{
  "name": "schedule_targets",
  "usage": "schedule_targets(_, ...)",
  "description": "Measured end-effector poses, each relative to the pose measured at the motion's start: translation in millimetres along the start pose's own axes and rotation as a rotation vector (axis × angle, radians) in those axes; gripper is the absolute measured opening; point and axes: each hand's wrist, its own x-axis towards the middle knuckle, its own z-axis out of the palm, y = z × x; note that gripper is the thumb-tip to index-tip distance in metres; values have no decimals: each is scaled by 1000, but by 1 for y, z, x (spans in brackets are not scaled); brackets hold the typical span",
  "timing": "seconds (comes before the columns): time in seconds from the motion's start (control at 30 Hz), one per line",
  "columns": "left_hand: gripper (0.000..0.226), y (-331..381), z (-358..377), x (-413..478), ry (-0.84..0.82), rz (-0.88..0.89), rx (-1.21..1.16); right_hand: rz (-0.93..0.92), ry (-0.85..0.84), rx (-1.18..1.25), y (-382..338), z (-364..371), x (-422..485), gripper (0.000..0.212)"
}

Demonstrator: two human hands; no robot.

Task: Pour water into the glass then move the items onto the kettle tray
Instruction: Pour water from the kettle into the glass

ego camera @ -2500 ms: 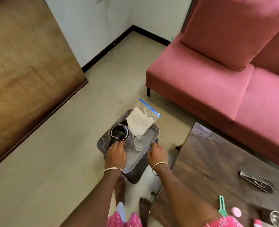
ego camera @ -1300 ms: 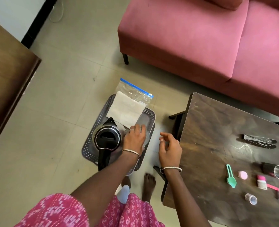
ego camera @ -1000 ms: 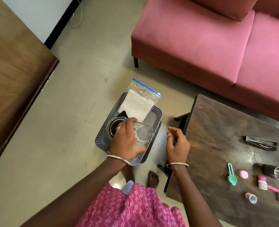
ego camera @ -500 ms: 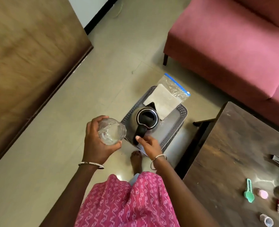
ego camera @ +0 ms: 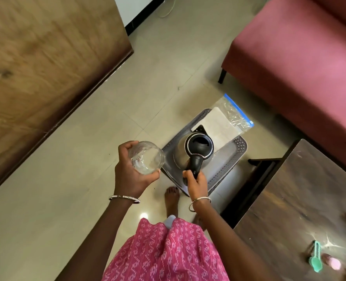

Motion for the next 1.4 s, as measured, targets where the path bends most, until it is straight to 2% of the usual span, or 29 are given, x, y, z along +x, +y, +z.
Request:
schedule_targets(0.07, 89, 2, 0, 2, 4, 1, -4, -80, -4, -39, -5, -13, 1, 8)
schedule_targets(0.23, 88, 9, -1, 9, -1, 39, 6, -194, 62, -212, -17, -35, -1, 20)
schedule_targets(0.33, 88, 13, -2, 13, -20, 37, 37, -284, 146, -236, -30, -48, -12, 26)
schedule_targets(0.5, 90, 24, -2, 18, -65, 74, 76, -464, 179, -252, -60, -82, -45, 31)
schedule_targets(0.77, 91, 53, 15, 21, -163, 141, 64, -689, 114, -240, -131, -150, -99, 33)
schedule_targets(0.93, 88, 67, 25, 23, -221, 180, 36, -799, 104, -466, -176, -162, -124, 33)
schedule_targets(1.03, 89, 74, 31, 22, -230, 212, 37, -831, 172, -671, -195, -164, -133, 41)
schedule_targets(1.2, 89, 73, 36, 19, -253, 252, 49, -842, 188, -848, -211, -165, -137, 50)
schedule_targets(1.4, 90, 67, 36, 15, -283, 236, 50, -821, 147, -997, -218, -160, -141, 44)
